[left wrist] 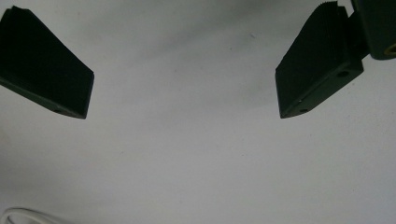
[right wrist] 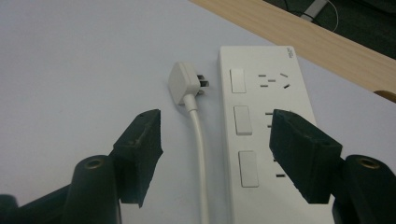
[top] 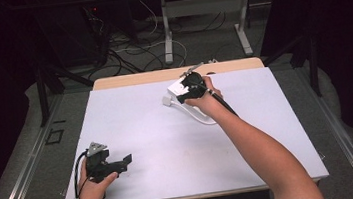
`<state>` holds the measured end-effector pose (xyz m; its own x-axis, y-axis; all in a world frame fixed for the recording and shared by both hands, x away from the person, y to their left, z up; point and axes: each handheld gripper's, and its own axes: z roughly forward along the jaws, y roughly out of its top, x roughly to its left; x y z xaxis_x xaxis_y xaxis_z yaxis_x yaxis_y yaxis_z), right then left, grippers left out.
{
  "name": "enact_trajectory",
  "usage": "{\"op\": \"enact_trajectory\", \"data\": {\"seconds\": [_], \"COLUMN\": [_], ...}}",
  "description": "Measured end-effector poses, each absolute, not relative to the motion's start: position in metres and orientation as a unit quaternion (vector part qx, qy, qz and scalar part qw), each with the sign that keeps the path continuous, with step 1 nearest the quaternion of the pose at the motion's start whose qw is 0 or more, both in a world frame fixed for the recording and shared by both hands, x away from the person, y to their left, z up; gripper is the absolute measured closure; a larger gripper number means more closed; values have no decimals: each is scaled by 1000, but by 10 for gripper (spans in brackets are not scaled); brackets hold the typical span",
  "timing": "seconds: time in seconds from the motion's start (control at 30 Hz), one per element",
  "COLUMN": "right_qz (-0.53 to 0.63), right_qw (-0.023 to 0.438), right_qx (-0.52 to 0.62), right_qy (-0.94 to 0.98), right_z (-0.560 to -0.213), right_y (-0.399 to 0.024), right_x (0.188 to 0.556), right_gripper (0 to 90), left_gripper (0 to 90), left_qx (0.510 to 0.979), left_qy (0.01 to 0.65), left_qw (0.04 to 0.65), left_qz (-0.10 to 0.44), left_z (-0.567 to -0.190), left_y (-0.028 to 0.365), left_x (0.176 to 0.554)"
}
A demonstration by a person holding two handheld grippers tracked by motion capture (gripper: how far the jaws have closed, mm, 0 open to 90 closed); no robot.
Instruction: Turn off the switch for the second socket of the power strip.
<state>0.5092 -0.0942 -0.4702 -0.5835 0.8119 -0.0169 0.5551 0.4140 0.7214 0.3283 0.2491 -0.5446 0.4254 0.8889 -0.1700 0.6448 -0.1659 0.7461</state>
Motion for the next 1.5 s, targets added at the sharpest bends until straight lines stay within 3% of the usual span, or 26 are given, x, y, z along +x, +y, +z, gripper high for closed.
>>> {"op": "enact_trajectory", "data": {"seconds": [0.37, 1.0, 1.5], "right_qz": [359, 376, 393], "right_qw": [199, 214, 219], "right_qx": [419, 415, 416], "right_qy": [810, 801, 790], "right_z": [-464, -460, -467], "right_y": [-106, -140, -165], "right_x": [488, 448, 421], "right_gripper": [155, 20, 11], "left_gripper": [42, 41, 9], "left_qx": [744, 741, 733], "left_qy": [516, 521, 527], "left_qw": [393, 392, 395], "left_qz": [161, 163, 170], "left_z": [-545, -546, -546], "left_y": [248, 246, 247], "left_x": [328, 328, 328]}}
